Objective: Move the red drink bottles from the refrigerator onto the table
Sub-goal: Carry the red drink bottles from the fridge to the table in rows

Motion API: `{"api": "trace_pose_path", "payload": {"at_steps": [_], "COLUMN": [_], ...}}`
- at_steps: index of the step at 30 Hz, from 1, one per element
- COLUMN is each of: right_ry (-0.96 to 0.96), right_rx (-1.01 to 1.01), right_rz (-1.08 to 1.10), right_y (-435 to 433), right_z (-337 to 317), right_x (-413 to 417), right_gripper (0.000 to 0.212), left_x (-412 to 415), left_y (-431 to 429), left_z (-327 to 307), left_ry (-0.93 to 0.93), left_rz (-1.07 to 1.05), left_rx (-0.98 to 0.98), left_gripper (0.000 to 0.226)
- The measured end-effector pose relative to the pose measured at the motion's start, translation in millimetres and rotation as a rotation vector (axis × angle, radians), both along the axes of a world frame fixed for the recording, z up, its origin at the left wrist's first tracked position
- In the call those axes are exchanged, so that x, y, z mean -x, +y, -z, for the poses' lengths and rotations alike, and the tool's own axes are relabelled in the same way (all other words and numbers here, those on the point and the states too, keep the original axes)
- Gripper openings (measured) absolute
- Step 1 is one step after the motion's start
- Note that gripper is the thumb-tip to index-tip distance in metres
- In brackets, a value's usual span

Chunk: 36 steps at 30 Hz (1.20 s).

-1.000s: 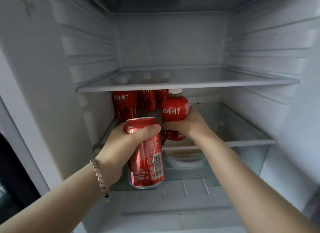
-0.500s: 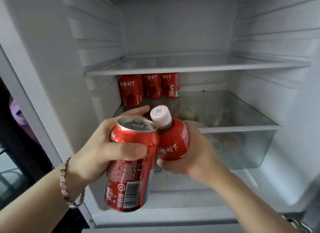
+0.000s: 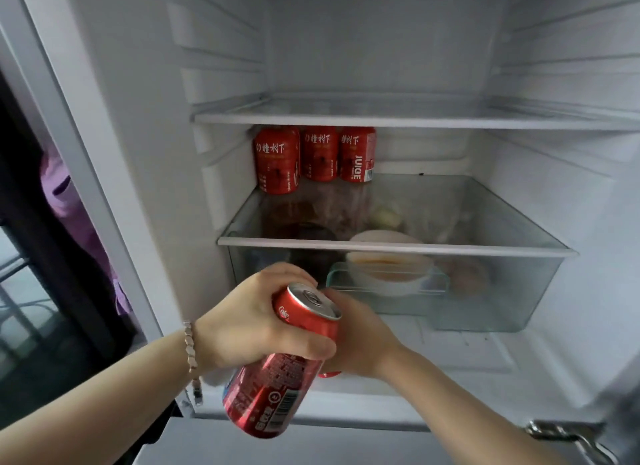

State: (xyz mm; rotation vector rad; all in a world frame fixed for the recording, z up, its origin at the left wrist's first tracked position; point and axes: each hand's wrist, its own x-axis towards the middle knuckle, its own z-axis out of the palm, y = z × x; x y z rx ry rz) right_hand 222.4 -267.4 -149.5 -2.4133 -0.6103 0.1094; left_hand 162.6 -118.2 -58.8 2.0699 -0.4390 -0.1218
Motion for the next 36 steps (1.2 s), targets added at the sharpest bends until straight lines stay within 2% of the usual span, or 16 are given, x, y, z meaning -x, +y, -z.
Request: {"api": "trace_pose_path", "payload": {"at_steps": [9, 13, 16, 19, 22, 24, 26, 29, 31, 32, 33, 36], "right_ry": [0.057, 0.164, 0.214, 0.199, 0.147, -0.03, -0.106, 0.104, 0.23, 0.232, 0.212, 0.099], "right_rx": [-0.061, -0.087, -0.058, 0.001, -0.227, -0.371, -0.376, -0.319, -0.432, -0.512, -0.588, -0.702], "right_rz": [0.021, -0.04, -0.118, -0.111, 0.02, 0.165, 0.309, 0.42, 0.533, 0.573, 0.593, 0.672], "right_y": [-3.0, -1.8, -0.3, -11.4, -25.7, -22.3, -12.8, 0.2, -0.1, -1.8, -3.2, -2.6], "right_z": [-0.8, -16.4, -26.4, -64.0, -116.0, -137.0, -140.6, -125.0, -118.5, -116.1, -114.9, -114.1], "right_x": [-0.8, 2.1, 4.6, 7.1, -5.4, -31.0, -68.1, -147.4, -186.6, -201.9, -212.9, -219.3], "right_gripper": [0.074, 0.077, 0.066, 0.052, 0.03, 0.025, 0.04, 0.08, 0.12, 0.127, 0.123, 0.093], "left_x": [-12.0, -13.4, -13.5, -16.3, -21.6, -26.5, -31.6, -37.1, -39.6, -40.6, -41.5, -43.2], "left_y": [5.0, 11.3, 15.0, 17.1, 16.7, 13.9, 10.3, 6.3, 5.3, 5.2, 5.1, 5.8], "left_z": [-6.2, -7.7, -8.3, -9.2, -12.6, -14.8, -15.9, -17.5, -18.2, -18.4, -18.6, -19.6], "left_ry": [0.038, 0.084, 0.102, 0.133, 0.186, 0.209, 0.234, 0.259, 0.269, 0.273, 0.277, 0.293], "left_rz": [0.016, 0.016, 0.024, 0.023, 0.041, 0.032, 0.006, -0.018, -0.028, -0.032, -0.032, -0.032], "left_rx": [-0.148, -0.157, -0.177, -0.164, -0.154, -0.156, -0.153, -0.15, -0.149, -0.147, -0.145, -0.145], "left_gripper": [0.058, 0.052, 0.049, 0.052, 0.054, 0.059, 0.066, 0.073, 0.073, 0.072, 0.071, 0.07]}}
